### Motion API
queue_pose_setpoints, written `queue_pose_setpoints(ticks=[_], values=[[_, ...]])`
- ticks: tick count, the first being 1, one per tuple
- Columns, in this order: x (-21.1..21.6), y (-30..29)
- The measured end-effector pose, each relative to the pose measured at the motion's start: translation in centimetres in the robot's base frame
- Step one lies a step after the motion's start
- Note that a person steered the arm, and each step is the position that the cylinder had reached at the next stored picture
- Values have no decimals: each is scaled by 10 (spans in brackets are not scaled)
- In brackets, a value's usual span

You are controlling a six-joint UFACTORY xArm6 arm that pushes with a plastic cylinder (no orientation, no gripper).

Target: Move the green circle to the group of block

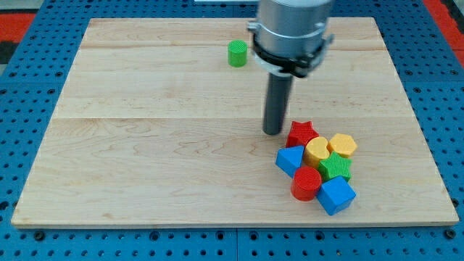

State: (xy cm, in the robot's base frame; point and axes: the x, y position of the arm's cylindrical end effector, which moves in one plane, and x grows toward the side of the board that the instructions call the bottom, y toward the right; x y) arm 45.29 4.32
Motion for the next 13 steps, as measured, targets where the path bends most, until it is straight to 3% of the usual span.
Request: queue_pose_setpoints(ticks=[1, 3, 5, 6, 10, 12, 13], values=[[-47, -14], [-162, 20], [-186, -71], [-183, -96], [-77, -81], [-2, -102], [-3, -68]])
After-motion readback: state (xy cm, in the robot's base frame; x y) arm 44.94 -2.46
